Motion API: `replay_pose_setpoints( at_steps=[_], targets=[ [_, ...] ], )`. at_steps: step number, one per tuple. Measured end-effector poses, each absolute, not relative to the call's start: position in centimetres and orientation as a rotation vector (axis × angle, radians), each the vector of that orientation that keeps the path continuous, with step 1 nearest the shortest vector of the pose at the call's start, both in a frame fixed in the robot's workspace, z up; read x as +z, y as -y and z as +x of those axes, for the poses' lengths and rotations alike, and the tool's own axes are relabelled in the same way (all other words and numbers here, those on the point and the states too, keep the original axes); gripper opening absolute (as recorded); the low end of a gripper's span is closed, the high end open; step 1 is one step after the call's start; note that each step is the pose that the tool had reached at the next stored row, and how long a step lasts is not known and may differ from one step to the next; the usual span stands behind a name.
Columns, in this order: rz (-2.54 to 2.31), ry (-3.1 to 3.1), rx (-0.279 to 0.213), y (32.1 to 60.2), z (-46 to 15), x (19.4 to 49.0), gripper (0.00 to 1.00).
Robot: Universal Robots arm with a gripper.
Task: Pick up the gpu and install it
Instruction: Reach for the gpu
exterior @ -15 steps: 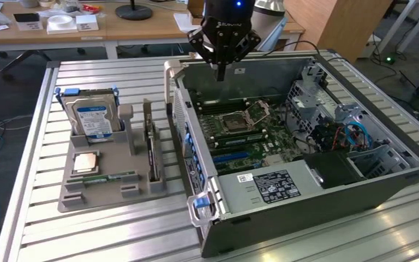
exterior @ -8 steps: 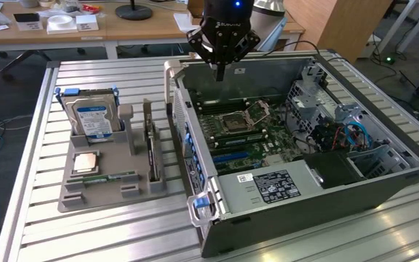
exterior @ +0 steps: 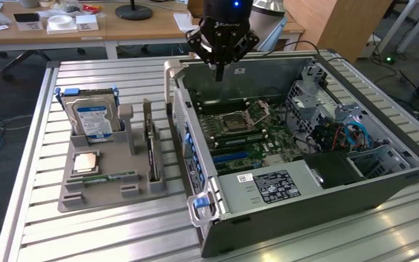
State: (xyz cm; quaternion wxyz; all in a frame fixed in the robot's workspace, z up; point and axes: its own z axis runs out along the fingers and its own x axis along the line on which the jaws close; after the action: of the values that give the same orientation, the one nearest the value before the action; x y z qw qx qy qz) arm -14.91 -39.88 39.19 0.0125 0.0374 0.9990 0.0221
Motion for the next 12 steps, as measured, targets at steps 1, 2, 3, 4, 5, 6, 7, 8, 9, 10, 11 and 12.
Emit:
replay_pose_setpoints(
  at_steps=[1, 2, 3, 4, 5, 6, 7, 8, 9, 10, 11, 12],
  targets=[
    [0.117, -3.114, 0.069, 39.88, -14.94, 39.19, 0.11],
    [0.117, -3.114, 0.069, 39.88, -14.97, 39.19, 0.11],
    [0.117, -3.114, 0.069, 39.88, -14.99, 39.19, 0.11],
    [0.117, -3.114, 0.069, 39.89, -15.02, 39.19, 0.11],
    [0.117, -3.114, 0.069, 39.88, -15.05, 39.19, 0.11],
    [0.117, -3.114, 0.069, 39.88, -15.07, 39.19, 0.11],
    [0.117, -3.114, 0.069, 39.88, -15.10, 39.19, 0.11],
    [0.117, -3.114, 0.069, 39.88, -15.13, 39.19, 0.11],
    [0.117, -3.114, 0.069, 39.88, -15.15, 39.19, 0.11],
    [0.117, -3.114, 0.069, 39.88, -15.18, 39.19, 0.11],
    [0.116, -3.114, 0.069, 39.89, -15.20, 39.19, 0.11],
    [0.117, -3.114, 0.069, 39.88, -15.23, 39.19, 0.11]
  ],
)
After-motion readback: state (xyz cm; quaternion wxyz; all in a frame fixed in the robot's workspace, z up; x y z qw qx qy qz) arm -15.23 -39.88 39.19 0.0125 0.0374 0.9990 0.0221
